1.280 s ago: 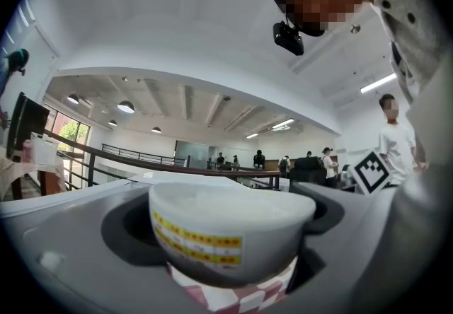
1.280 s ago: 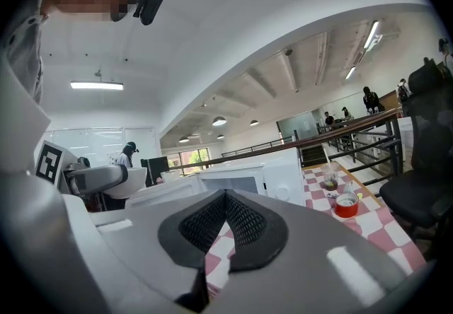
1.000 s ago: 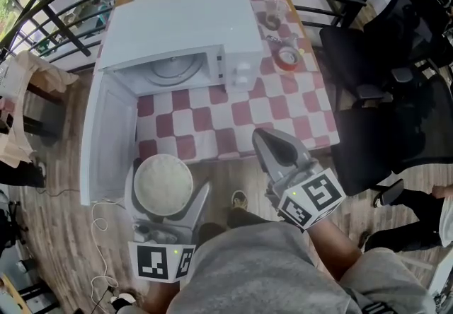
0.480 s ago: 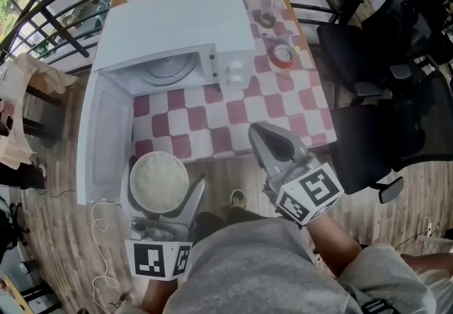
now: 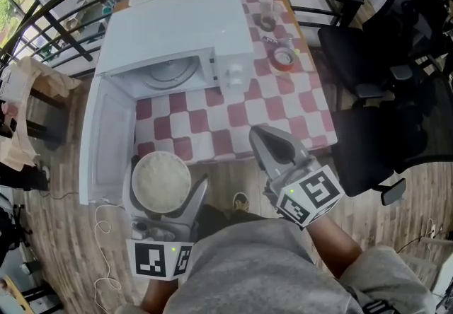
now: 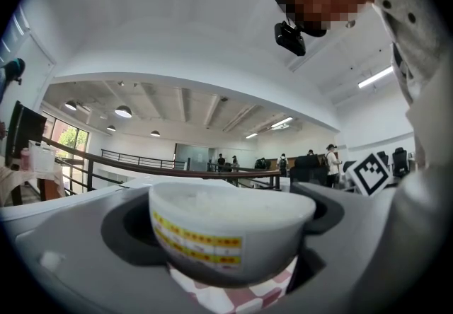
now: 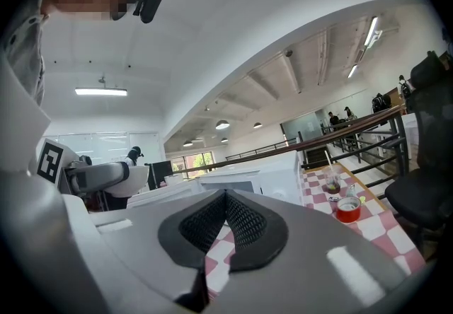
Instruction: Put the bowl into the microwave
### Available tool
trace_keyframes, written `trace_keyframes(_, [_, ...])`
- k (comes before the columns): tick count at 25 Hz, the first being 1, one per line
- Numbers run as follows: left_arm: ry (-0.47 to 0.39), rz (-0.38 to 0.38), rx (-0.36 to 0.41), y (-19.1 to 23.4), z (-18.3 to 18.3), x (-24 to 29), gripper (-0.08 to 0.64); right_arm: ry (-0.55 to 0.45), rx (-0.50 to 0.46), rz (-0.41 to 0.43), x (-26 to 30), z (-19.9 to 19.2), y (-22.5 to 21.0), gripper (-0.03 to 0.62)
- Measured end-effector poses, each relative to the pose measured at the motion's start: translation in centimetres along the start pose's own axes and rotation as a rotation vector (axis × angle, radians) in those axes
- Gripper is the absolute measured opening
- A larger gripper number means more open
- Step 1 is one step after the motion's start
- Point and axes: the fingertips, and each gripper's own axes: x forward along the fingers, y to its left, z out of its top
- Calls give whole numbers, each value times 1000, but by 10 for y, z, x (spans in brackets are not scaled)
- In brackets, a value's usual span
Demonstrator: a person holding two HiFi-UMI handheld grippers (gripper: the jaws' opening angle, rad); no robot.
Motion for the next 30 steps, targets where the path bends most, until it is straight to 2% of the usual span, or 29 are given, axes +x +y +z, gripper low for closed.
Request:
trace_keyframes(14, [-13, 1, 21, -15, 7, -7, 541, -27, 6, -5, -13, 3, -3, 0])
trace_keyframes(30, [-16, 8, 7, -1, 5, -17, 541, -16, -10, -3, -5, 2, 10, 0])
